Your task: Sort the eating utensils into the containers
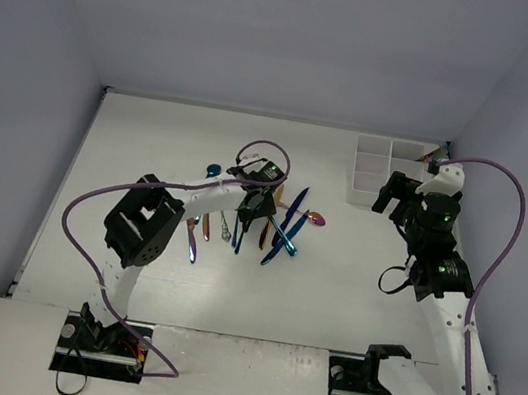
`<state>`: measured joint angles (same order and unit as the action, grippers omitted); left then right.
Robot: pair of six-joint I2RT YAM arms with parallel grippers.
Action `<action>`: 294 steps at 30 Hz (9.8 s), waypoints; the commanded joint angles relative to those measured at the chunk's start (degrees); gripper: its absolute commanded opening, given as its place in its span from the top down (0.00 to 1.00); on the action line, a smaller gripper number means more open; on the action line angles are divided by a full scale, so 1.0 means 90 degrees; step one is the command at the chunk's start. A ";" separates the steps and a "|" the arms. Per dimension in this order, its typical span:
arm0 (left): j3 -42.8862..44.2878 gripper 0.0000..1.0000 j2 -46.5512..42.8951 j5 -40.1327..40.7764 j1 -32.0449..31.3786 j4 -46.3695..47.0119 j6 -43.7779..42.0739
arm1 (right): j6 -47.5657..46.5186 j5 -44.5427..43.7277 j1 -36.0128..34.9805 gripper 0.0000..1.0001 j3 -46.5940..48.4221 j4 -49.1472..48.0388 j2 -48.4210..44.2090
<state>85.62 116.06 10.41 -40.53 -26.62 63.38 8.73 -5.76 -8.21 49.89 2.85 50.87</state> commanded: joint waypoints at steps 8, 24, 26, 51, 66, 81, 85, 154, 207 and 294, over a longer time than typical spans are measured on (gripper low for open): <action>0.0264 0.57 -0.0238 0.0205 0.0075 0.0184 0.0036 | -0.0194 0.0364 -0.0235 0.14 0.0114 -0.0159 0.0065; 0.0271 0.57 0.0107 0.0152 0.0147 0.0264 -0.0077 | -0.0256 0.0427 -0.0388 0.14 -0.0006 -0.0110 0.0049; 0.0195 0.57 0.0073 0.0161 0.0139 0.0272 -0.0069 | -0.0257 0.0435 -0.0397 0.14 -0.0015 -0.0093 0.0041; -0.0358 0.73 -0.0263 -0.0009 0.0129 0.0059 0.0042 | -0.0218 0.0496 -0.0475 0.14 -0.0084 0.0005 -0.0067; -0.0223 0.64 -0.0446 0.0052 0.0068 0.0138 0.0165 | -0.0210 0.0491 -0.0516 0.14 -0.0127 0.0048 -0.0189; 0.0015 0.62 -0.0576 0.0193 0.0002 0.0155 0.0243 | -0.0238 0.0474 -0.0544 0.14 -0.0152 0.0123 -0.0272; 0.0078 0.62 -0.0285 0.0066 0.0002 0.0151 0.0354 | -0.0244 0.0464 -0.0563 0.13 -0.0153 0.0138 -0.0277; -0.1205 1.00 -0.4109 -0.2703 -0.0605 0.3106 -0.4932 | 0.0647 0.3149 -0.2205 0.39 0.2362 0.0072 0.2701; -0.3854 0.03 -0.6314 -0.0149 0.1884 0.0624 -0.4112 | -0.1092 0.0105 0.2055 1.00 0.6136 -0.1707 0.6304; -0.4348 0.03 -0.7799 0.0385 0.2239 0.0096 -0.5538 | -0.2063 0.0893 -0.3032 1.00 0.3825 0.1118 0.6336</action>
<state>45.30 45.39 12.78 -20.90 -28.51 14.11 -9.13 4.09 -35.92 79.37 12.88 115.38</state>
